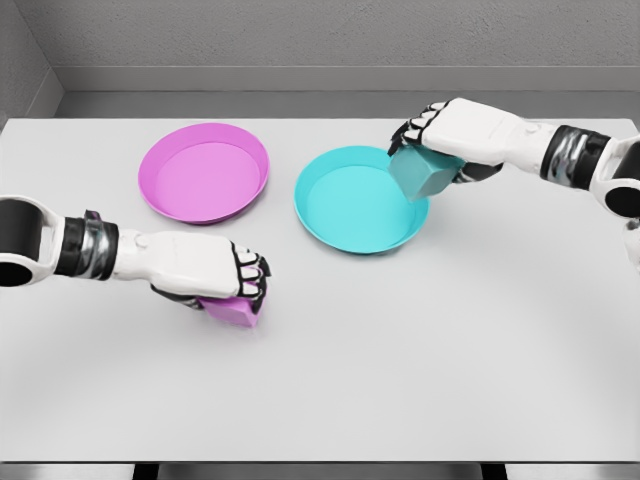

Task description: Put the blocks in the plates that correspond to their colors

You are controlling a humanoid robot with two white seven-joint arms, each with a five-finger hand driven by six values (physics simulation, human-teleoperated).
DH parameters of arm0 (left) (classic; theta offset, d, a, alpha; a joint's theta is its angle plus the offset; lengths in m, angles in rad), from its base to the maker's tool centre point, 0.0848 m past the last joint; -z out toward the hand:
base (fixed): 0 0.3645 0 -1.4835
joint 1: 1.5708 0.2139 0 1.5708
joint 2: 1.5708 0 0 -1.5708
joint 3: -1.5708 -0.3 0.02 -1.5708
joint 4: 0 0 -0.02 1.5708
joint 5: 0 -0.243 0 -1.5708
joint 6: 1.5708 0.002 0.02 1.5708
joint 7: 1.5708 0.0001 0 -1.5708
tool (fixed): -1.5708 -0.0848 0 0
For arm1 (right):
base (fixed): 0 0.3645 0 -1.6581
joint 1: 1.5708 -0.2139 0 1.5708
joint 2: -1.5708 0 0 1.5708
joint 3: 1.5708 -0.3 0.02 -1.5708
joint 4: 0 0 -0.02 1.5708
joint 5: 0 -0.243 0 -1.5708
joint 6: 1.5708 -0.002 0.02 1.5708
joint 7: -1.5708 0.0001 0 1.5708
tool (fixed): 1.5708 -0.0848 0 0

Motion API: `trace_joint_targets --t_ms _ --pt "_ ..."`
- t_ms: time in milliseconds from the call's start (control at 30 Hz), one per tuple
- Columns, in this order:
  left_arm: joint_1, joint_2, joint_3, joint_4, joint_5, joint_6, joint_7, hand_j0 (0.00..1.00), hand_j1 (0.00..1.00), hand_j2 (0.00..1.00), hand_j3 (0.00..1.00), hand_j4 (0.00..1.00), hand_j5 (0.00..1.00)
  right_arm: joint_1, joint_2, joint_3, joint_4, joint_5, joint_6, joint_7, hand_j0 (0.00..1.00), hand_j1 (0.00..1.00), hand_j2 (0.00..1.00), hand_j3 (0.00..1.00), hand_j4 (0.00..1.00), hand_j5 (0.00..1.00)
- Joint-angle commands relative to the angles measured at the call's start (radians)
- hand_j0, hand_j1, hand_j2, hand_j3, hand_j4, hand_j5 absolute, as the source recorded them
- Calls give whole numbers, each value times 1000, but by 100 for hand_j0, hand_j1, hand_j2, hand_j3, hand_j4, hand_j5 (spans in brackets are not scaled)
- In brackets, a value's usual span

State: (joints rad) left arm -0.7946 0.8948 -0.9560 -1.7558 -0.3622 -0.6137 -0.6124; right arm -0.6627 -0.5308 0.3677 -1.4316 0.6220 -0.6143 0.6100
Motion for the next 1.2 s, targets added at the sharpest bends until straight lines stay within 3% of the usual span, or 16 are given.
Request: trace_joint_targets --t_ms 0,33,67,100,233,433,567,700,767,867,933,1033,1067,1167 --pt "-5 9 33 10 6 3 2 39 39 39 39 39 39 -2 32 4 26 -7 3 1 74 74 74 74 74 74" --pt "-17 7 33 50 8 3 2 39 39 39 39 39 39 -5 32 4 34 -5 3 1 80 80 80 80 80 80" --pt "-21 4 45 88 8 3 2 39 39 39 39 39 39 -5 32 4 46 -4 3 1 95 95 95 95 95 95" --pt "-21 4 68 113 8 3 2 38 38 38 38 38 38 -6 34 4 48 -4 3 1 100 100 100 100 100 100" --pt "-32 -22 134 228 6 3 2 38 38 38 38 38 38 -34 63 17 48 -5 3 1 100 100 100 100 100 100" --pt "-87 -112 163 383 6 3 2 36 36 36 36 36 36 -57 68 33 46 -7 3 1 100 100 100 100 100 100" --pt "-120 -189 212 541 3 3 2 35 35 35 35 35 35 -63 58 25 48 -7 3 1 100 100 100 100 100 100" --pt "-127 -252 215 549 -107 3 2 36 36 36 36 36 36 -63 54 -12 95 -7 3 1 100 100 100 100 100 100" --pt "-127 -263 211 550 -127 3 2 38 38 38 38 38 38 -52 8 -44 118 -7 3 1 100 100 100 100 100 100" --pt "-127 -269 211 555 -129 72 2 41 41 41 41 41 41 -40 -12 -111 240 -5 3 1 100 100 100 100 100 100" --pt "-129 -269 211 559 -130 111 2 46 46 46 46 46 46 -20 -50 -147 270 -2 3 1 100 100 100 100 100 100" --pt "-137 -270 212 581 -130 126 2 56 56 56 56 56 56 -14 -55 -168 270 -4 3 1 100 100 100 100 100 100" --pt "-137 -270 212 592 -129 160 2 69 69 69 69 69 69 -11 -55 -168 270 -4 3 1 100 100 100 100 100 100" --pt "-137 -280 211 590 -127 166 2 90 90 90 90 90 90 3 -55 -170 266 -4 3 1 100 100 100 100 100 100"
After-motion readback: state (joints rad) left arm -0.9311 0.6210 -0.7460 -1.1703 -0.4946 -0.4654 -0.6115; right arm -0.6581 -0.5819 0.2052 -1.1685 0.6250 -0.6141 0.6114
